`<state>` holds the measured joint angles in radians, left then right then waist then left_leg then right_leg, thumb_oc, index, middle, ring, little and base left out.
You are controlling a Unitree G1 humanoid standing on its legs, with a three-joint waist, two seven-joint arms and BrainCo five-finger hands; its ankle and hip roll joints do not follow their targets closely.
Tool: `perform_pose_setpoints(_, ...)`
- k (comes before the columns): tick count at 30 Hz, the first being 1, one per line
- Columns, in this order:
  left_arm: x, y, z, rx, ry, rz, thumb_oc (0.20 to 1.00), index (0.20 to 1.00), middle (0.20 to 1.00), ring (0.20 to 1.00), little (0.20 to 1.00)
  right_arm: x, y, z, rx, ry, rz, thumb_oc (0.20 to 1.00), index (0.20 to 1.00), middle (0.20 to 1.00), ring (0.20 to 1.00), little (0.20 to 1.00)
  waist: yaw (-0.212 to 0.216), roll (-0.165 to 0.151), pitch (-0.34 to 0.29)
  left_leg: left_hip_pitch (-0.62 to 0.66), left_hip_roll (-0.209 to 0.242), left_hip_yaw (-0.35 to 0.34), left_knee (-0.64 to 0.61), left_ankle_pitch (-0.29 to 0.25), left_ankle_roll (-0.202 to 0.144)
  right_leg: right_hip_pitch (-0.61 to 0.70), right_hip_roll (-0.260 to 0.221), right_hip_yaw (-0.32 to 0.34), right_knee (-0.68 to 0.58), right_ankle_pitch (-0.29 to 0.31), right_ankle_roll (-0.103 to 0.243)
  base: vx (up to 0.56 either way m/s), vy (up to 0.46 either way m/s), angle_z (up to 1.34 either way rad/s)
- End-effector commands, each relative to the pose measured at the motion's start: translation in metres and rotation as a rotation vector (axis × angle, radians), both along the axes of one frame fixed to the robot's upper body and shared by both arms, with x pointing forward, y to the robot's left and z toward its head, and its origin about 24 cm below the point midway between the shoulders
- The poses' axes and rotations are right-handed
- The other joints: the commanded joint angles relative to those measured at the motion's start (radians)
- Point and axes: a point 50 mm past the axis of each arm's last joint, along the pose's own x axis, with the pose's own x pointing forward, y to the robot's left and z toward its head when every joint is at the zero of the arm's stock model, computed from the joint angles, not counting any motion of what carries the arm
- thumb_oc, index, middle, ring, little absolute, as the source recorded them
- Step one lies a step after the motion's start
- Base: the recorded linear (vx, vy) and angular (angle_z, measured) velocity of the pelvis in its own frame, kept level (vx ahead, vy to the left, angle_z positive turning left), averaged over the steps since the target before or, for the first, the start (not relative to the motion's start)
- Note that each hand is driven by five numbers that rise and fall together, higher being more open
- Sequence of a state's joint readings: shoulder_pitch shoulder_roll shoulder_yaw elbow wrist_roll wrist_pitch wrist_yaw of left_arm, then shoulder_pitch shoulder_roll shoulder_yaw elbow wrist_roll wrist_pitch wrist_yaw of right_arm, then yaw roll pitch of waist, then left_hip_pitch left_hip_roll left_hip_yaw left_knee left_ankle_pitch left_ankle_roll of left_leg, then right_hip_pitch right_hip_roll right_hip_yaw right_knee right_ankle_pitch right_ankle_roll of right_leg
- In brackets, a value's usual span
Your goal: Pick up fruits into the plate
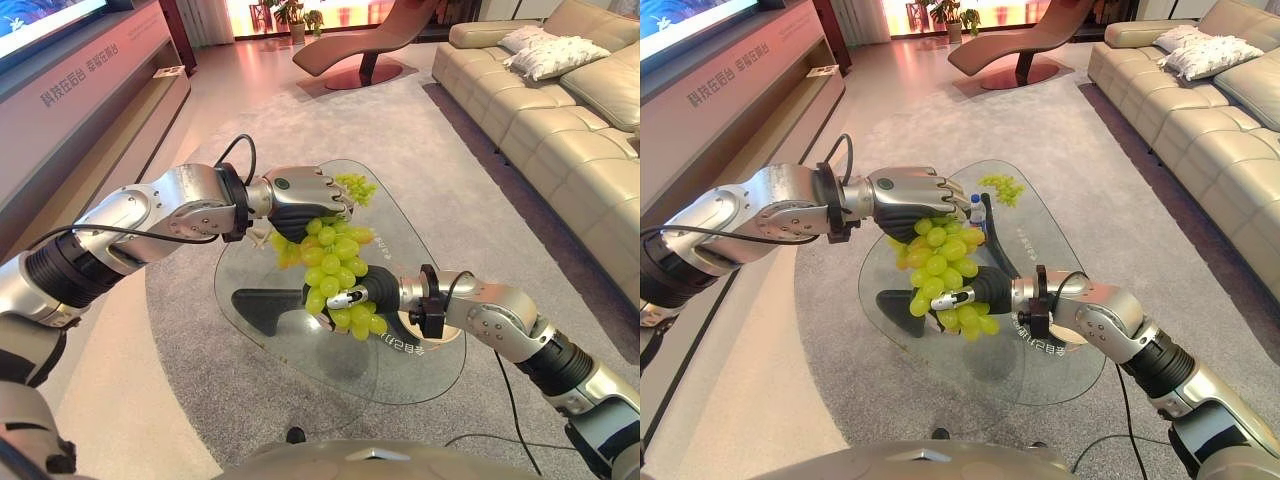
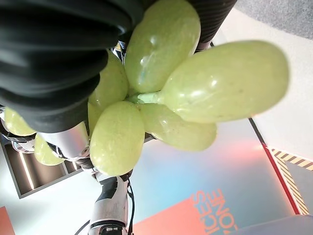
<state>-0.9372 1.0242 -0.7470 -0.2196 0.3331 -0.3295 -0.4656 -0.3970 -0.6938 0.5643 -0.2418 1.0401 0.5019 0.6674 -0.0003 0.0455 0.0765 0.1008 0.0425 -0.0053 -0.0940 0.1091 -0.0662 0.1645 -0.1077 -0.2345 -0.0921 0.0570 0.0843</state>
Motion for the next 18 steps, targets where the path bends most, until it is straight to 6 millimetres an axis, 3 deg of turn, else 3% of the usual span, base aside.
perform_pose_setpoints(1, 0.009, 0.007, 0.019, -0.119, -0.014, 0.047, 1.000, 1.000, 1.000, 1.000, 1.000, -0.001, 0.017, 0.040, 0.188, -0.123, 0.063, 0.200, 0.200, 0.200, 0.200, 0.200, 0.029, -0.054, 0.004, 0.094, -0.023, 0.081, 0.021, -0.154, 0.004, 0.022, -0.037, 0.023, 0.005, -0.028, 0.058, 0.00, 0.000, 0.00)
perform_pose_setpoints(9, 0.016, 0.023, 0.007, -0.183, 0.039, 0.134, 1.000, 1.000, 1.000, 1.000, 1.000, 0.009, 0.005, 0.031, 0.213, -0.089, -0.082, 0.200, 0.200, 0.200, 0.200, 0.200, 0.036, -0.052, 0.004, 0.097, -0.022, 0.078, 0.020, -0.155, 0.006, 0.024, -0.037, 0.021, 0.005, -0.029, 0.057, 0.00, 0.000, 0.00)
perform_pose_setpoints(18, 0.023, 0.067, -0.024, -0.329, 0.145, 0.337, 1.000, 1.000, 1.000, 1.000, 1.000, 0.026, -0.033, 0.015, 0.270, -0.065, -0.336, 0.200, 0.200, 0.200, 0.200, 0.200, 0.047, -0.050, 0.008, 0.099, -0.016, 0.075, 0.018, -0.154, 0.005, 0.025, -0.039, 0.013, 0.005, -0.030, 0.056, 0.00, 0.000, 0.00)
